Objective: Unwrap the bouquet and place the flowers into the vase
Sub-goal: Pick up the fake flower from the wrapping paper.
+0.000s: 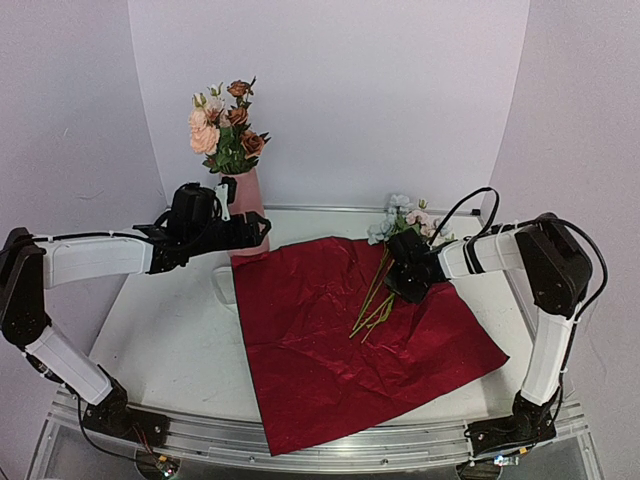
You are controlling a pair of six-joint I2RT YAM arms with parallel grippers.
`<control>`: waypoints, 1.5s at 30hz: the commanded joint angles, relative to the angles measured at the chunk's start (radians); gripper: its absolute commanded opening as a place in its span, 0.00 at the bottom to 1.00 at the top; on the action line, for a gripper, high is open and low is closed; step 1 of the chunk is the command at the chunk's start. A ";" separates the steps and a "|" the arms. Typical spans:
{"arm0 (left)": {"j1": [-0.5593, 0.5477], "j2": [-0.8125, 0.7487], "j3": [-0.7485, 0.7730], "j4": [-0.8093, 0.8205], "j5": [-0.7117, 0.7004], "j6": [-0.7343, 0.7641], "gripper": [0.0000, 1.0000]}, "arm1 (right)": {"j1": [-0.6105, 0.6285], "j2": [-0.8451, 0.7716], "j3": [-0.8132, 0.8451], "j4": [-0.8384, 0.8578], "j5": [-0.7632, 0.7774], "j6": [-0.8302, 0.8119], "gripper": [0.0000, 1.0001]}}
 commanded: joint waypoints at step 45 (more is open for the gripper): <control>-0.042 0.013 0.181 0.057 0.375 -0.237 0.83 | -0.001 -0.588 -0.295 0.620 -0.747 -0.586 0.04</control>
